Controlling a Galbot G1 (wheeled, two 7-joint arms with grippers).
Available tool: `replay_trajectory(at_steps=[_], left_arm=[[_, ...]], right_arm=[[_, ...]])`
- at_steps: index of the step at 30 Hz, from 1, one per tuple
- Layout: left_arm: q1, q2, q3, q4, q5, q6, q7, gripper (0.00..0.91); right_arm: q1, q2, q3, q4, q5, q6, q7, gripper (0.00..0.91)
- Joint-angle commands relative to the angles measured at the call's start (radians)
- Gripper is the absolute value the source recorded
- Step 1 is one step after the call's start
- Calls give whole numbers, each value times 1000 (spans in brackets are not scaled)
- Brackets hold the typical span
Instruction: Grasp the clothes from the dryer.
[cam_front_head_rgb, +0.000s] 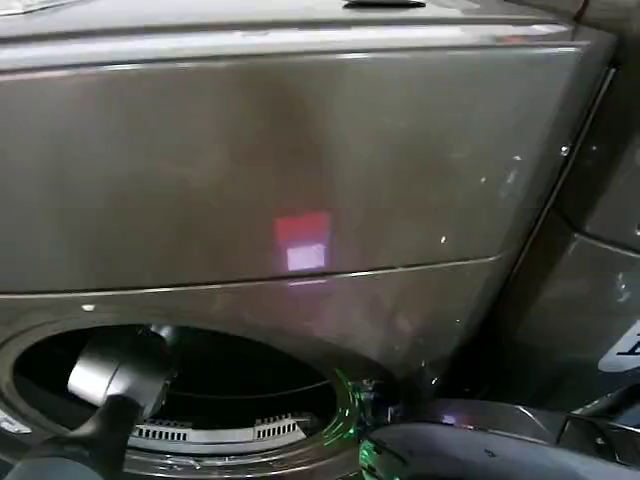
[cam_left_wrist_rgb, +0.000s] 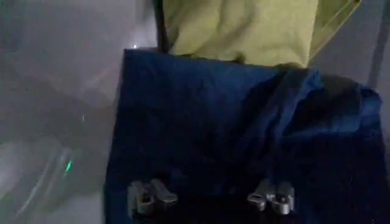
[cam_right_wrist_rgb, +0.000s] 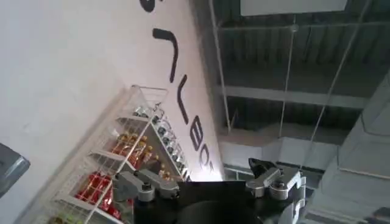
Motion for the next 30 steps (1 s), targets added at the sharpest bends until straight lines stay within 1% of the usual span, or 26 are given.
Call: replay_trajectory(at_steps=[1,3,5,11,14,16,19,22,24,27,29,30], left_arm=[[2,1,5,0,3,1,3,0],[9,3,3,-11,-4,3,0,0],[16,4,-28,-37,-56,41,-16,0],[45,-10,-203,-155,-223,157,-120,0],[83,-13,-275,-212,-270,178,-174,0],[122,-11,-284,-285,-342,199,-214,0],[190,-22,-341,-433,-435,236,-289,0],[265,-17,-394,-593,-527,247,-363,0],[335,-4,-409,-697,-653,249,-405,0],[456,-7,-447,-824,-782,219,-472,0],[516,-25,-501,-879,-862,162,-576,0],[543,-36,-522,-907,-901,118,-625,0]], right_arm=[[1,1,0,-1,-1,0,0,907],[3,2,-3,-1,-2,2,1,907],[7,3,-9,1,-7,4,1,907],[23,6,-27,9,-20,9,1,907],[21,5,-26,-1,-24,15,3,907],[23,1,-26,-1,-24,15,5,907],[27,-1,-30,7,-23,13,6,907],[26,-1,-30,5,-24,15,6,907],[25,-1,-29,2,-25,17,6,907],[27,-5,-31,6,-24,20,3,907],[28,-8,-32,10,-24,22,0,907],[28,-11,-32,12,-23,21,0,907]])
